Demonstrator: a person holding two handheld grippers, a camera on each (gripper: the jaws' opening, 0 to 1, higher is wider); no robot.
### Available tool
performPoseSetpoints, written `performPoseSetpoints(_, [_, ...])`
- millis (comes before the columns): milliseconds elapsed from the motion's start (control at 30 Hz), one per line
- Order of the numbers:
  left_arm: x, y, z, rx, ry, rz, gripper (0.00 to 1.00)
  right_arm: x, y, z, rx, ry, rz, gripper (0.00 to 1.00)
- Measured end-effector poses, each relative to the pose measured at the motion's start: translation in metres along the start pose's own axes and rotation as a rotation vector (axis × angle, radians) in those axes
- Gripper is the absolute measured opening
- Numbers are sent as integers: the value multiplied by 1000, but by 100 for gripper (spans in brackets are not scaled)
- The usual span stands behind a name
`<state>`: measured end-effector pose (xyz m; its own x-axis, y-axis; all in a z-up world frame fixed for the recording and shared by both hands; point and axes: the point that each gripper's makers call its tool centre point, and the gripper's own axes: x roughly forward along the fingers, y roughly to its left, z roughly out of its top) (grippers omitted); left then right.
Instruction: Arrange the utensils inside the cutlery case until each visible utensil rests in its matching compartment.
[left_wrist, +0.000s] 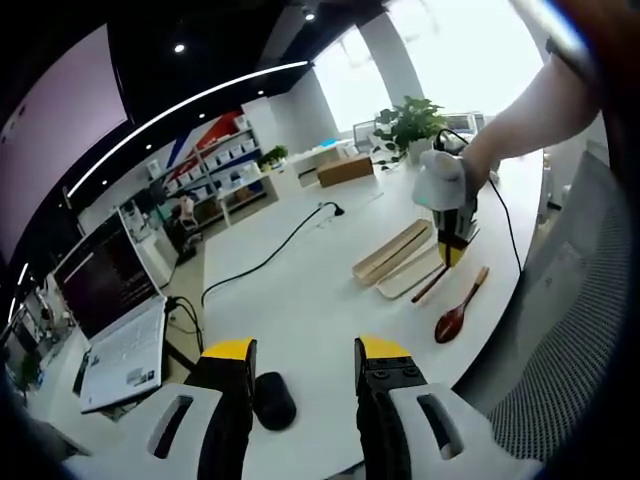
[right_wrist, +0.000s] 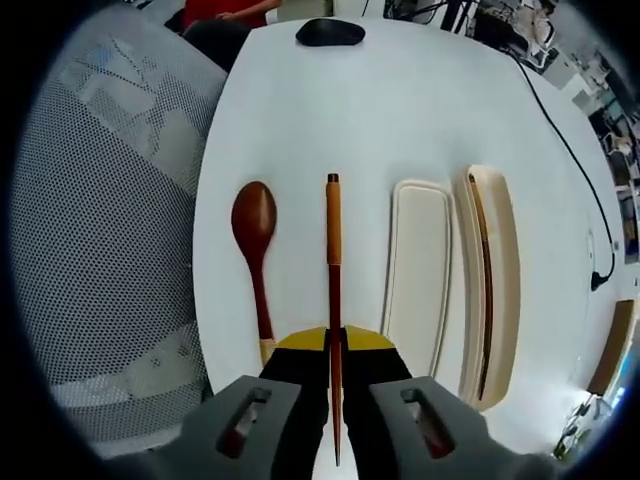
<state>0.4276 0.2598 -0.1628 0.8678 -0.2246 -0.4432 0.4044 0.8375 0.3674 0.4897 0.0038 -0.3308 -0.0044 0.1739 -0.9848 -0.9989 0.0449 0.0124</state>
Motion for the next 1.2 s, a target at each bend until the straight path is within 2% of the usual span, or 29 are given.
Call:
performPoseSetpoints(700, [0, 1, 0, 0, -1, 3, 39, -14, -25, -1, 6, -10, -54, 0])
performPoseSetpoints(1200, [-1, 2, -1, -7, 0, 4, 39, -21, -44, -3, -18, 20, -110, 0])
